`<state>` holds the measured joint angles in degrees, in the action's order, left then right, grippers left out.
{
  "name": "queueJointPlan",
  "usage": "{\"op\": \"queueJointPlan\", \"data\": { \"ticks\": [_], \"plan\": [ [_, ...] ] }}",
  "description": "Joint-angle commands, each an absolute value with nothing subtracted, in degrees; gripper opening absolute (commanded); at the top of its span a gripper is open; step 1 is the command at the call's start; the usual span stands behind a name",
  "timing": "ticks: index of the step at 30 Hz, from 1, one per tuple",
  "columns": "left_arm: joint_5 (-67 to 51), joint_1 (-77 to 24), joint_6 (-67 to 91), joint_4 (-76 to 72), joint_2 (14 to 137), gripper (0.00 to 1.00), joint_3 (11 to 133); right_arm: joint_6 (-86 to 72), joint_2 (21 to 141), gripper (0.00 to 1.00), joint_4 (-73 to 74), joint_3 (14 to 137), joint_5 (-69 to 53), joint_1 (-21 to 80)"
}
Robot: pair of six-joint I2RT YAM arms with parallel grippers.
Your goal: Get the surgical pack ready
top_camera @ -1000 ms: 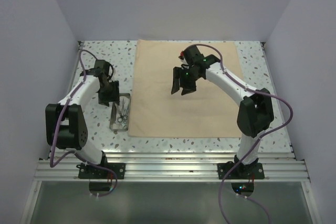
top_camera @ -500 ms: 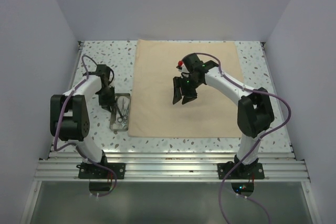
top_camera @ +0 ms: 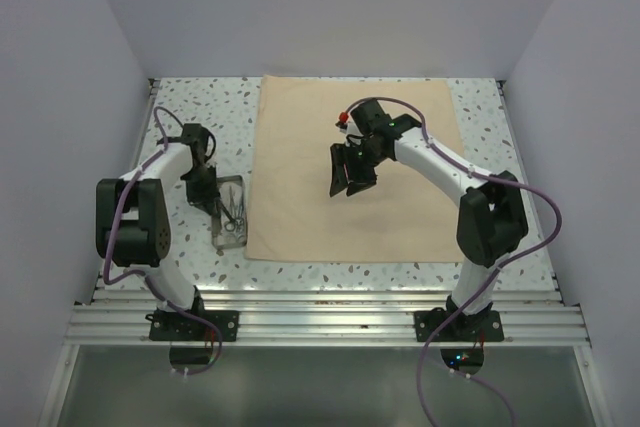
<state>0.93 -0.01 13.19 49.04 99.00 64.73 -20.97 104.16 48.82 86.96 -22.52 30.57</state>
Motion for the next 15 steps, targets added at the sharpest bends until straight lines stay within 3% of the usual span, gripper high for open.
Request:
{"op": "queueJointPlan", "data": {
  "ticks": [1,15],
  "plan": [
    [2.7,1.2,17.0,50.6,95.5,0.00,67.7,-21.0,101.2,0.53,48.3,87.3,-24.0,30.4],
    [-9.5,0.4,36.6,53.9,84.3,0.00,73.3,-28.8,94.2,0.51,46.9,83.9,-19.4,28.4]
  ]
}}
